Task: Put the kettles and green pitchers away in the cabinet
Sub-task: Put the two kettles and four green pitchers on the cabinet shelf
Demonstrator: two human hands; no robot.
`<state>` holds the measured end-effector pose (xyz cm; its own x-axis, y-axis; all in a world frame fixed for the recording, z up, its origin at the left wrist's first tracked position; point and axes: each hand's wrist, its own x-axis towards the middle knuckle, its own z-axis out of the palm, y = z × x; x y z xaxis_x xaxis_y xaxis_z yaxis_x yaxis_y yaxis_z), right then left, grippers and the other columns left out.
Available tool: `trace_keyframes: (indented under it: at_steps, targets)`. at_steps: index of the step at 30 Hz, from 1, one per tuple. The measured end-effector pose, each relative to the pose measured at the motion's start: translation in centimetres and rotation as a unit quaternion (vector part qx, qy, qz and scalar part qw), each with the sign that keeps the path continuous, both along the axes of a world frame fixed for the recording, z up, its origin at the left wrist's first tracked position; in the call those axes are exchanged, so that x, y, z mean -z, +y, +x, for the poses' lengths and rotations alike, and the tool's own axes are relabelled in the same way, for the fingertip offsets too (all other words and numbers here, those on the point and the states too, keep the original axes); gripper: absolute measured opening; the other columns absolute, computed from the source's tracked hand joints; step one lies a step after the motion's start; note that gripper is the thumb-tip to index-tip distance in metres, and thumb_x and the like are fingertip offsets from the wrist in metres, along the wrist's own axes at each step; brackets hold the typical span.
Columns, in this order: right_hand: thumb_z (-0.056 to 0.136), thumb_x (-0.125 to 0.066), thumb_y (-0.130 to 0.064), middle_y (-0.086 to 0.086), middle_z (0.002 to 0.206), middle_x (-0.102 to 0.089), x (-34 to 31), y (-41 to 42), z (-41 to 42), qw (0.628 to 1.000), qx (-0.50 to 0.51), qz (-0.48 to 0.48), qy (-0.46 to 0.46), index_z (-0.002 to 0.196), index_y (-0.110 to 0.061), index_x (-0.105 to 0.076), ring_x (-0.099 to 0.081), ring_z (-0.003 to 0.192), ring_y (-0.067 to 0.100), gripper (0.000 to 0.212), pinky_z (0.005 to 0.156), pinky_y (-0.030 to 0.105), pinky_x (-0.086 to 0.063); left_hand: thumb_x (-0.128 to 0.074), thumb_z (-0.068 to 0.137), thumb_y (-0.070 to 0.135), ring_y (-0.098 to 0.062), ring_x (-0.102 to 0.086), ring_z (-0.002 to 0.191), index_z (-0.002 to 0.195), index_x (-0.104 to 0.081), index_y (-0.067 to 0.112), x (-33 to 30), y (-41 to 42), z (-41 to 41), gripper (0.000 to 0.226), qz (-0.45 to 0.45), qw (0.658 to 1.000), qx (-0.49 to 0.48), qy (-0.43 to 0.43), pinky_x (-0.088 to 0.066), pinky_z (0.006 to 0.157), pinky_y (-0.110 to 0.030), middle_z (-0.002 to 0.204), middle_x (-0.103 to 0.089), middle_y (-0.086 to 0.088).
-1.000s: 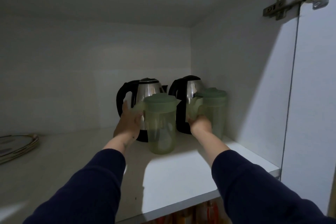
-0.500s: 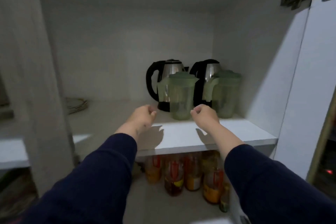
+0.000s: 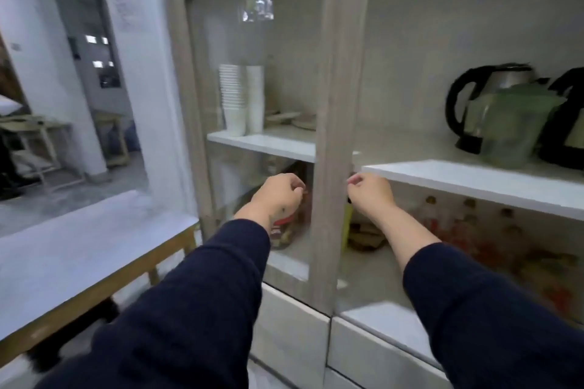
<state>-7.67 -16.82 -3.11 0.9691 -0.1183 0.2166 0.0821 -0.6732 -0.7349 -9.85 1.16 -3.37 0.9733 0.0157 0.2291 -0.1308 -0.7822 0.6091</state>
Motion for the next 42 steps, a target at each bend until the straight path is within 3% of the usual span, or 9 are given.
trace_keyframes:
  at_steps: [4, 7, 9, 13, 18, 22, 33, 38, 42]
  targets:
    - [0.092, -0.047, -0.015, 0.007, 0.113, -0.067, 0.5, 10.6, -2.6, 0.995, -0.098, 0.012, 0.008, 0.095, -0.023, -0.064, -0.060, 0.105, 0.027, 0.019, 0.083, 0.027, -0.047, -0.048, 0.093, 0.018, -0.024, -0.061, 0.112, 0.115, -0.067, 0.016, 0.5, 9.8, -5.4, 0.029, -0.016, 0.996, -0.089, 0.016, -0.045, 0.093, -0.027, 0.120, -0.068, -0.007]
    - [0.091, -0.047, -0.016, 0.007, 0.115, -0.066, 0.9, 19.6, -4.8, 0.987, -0.159, 0.013, 0.007, 0.102, -0.021, -0.067, -0.059, 0.108, 0.028, 0.023, 0.090, 0.031, -0.048, -0.047, 0.092, 0.017, -0.024, -0.060, 0.114, 0.114, -0.067, 0.018, 0.9, 18.2, -10.2, 0.030, -0.027, 0.985, -0.168, 0.020, -0.046, 0.098, -0.030, 0.121, -0.067, -0.007]
    - [0.092, -0.046, -0.014, 0.009, 0.116, -0.066, 1.5, 25.7, -6.2, 0.981, -0.195, 0.011, 0.013, 0.107, -0.017, -0.067, -0.059, 0.111, 0.028, 0.026, 0.086, 0.028, -0.045, -0.046, 0.093, 0.019, -0.024, -0.059, 0.114, 0.114, -0.066, 0.020, 1.2, 23.7, -13.5, 0.029, -0.025, 0.975, -0.217, 0.026, -0.047, 0.099, -0.033, 0.122, -0.066, -0.005]
    - [0.089, -0.047, -0.014, 0.010, 0.113, -0.067, 3.1, 38.3, -9.2, 0.961, -0.275, 0.021, 0.027, 0.102, -0.017, -0.067, -0.059, 0.105, 0.030, 0.024, 0.084, 0.029, -0.045, -0.045, 0.094, 0.019, -0.023, -0.059, 0.113, 0.114, -0.065, 0.019, 2.4, 35.2, -19.9, 0.029, -0.022, 0.952, -0.303, 0.032, -0.047, 0.093, -0.031, 0.123, -0.064, -0.004]
    - [0.090, -0.045, -0.011, 0.010, 0.114, -0.064, 6.1, 51.0, -13.0, 0.936, -0.347, 0.029, 0.057, 0.110, -0.013, -0.065, -0.053, 0.090, 0.023, 0.028, 0.076, 0.026, -0.040, -0.045, 0.094, 0.019, -0.026, -0.059, 0.112, 0.116, -0.065, 0.017, 4.7, 47.4, -27.2, 0.029, -0.037, 0.915, -0.401, 0.043, -0.049, 0.093, -0.034, 0.122, -0.064, -0.007]
    - [0.091, -0.045, -0.011, 0.011, 0.117, -0.062, 9.4, 58.8, -14.8, 0.920, -0.377, 0.020, 0.103, 0.111, -0.012, -0.064, -0.054, 0.093, 0.025, 0.027, 0.078, 0.029, -0.045, -0.045, 0.095, 0.015, -0.026, -0.058, 0.114, 0.117, -0.064, 0.014, 8.1, 54.5, -31.3, 0.030, -0.070, 0.882, -0.464, 0.055, -0.042, 0.087, -0.026, 0.125, -0.063, -0.007]
    - [0.091, -0.046, -0.008, 0.013, 0.120, -0.061, 16.2, 75.2, -8.8, 0.902, -0.398, -0.032, 0.162, 0.117, -0.012, -0.061, -0.053, 0.089, 0.026, 0.031, 0.074, 0.027, -0.041, -0.049, 0.091, 0.016, -0.032, -0.054, 0.118, 0.136, -0.046, 0.009, 17.0, 69.7, -31.7, 0.046, -0.159, 0.798, -0.575, 0.083, -0.044, 0.096, -0.033, 0.139, -0.048, -0.012]
    - [0.089, -0.056, -0.015, 0.015, 0.126, -0.056, 18.2, 82.6, -3.9, 0.889, -0.405, -0.075, 0.199, 0.131, -0.011, -0.048, -0.057, 0.110, 0.034, 0.043, 0.084, 0.034, -0.046, -0.054, 0.090, 0.020, -0.039, -0.052, 0.116, 0.145, -0.031, 0.018, 18.7, 74.7, -29.3, 0.059, -0.191, 0.739, -0.634, 0.124, -0.047, 0.098, -0.047, 0.144, -0.030, -0.011]
    - [0.082, -0.068, -0.024, 0.017, 0.142, -0.036, 19.7, 88.1, -0.8, 0.902, -0.378, -0.062, 0.201, 0.144, -0.015, -0.028, -0.042, 0.126, 0.041, 0.073, 0.098, 0.046, -0.041, -0.062, 0.085, 0.036, -0.037, -0.051, 0.118, 0.144, -0.029, 0.014, 20.2, 78.5, -27.4, 0.071, -0.209, 0.703, -0.670, 0.117, -0.044, 0.099, -0.048, 0.144, -0.027, -0.009]
